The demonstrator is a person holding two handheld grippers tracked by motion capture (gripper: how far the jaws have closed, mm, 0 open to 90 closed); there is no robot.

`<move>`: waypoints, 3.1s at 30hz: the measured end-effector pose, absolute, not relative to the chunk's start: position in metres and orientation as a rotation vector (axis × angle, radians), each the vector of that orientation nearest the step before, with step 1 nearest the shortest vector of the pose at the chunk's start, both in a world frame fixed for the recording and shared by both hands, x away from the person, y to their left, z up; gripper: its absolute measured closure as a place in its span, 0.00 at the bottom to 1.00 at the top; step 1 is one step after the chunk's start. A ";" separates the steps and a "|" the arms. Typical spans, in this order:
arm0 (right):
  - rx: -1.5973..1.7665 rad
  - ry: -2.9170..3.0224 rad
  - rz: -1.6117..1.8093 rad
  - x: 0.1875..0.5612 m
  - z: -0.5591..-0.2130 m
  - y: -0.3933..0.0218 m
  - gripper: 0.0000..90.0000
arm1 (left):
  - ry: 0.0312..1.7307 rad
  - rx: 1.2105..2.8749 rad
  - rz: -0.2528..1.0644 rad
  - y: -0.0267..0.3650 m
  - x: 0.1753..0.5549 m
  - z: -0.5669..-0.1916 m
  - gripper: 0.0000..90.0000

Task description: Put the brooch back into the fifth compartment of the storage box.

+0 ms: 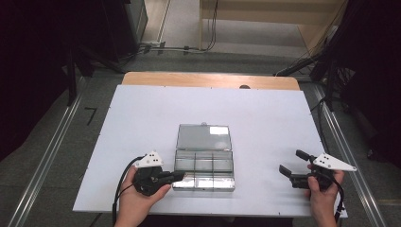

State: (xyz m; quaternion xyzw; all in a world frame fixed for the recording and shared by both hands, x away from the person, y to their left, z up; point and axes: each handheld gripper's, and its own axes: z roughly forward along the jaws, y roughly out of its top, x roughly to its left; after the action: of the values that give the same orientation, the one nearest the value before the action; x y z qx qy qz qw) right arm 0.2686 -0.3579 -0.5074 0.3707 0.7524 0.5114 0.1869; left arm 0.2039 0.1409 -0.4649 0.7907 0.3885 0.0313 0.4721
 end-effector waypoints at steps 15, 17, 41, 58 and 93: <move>1.045 2.120 1.440 0.268 -0.507 -0.358 0.01 | 0.922 1.954 0.058 0.126 0.204 -0.469 1.00; 1.045 2.119 1.441 0.268 -0.507 -0.358 0.01 | 0.915 1.957 0.053 0.124 0.204 -0.470 1.00; 1.047 2.121 1.435 0.269 -0.507 -0.357 0.01 | 0.891 1.975 0.027 0.105 0.206 -0.483 1.00; 1.041 2.125 1.428 0.269 -0.507 -0.357 0.01 | 0.889 1.989 0.079 0.089 0.212 -0.498 1.00; 1.039 2.131 1.419 0.269 -0.508 -0.356 0.01 | 0.919 1.821 0.105 0.120 0.227 -0.475 0.12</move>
State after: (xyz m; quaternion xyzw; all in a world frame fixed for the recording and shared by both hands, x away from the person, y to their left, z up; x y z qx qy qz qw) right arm 0.2689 -0.3556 -0.5077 0.3694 0.7575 0.5045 0.1879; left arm 0.2272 0.1205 -0.4753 0.7604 0.3835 0.0438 0.5223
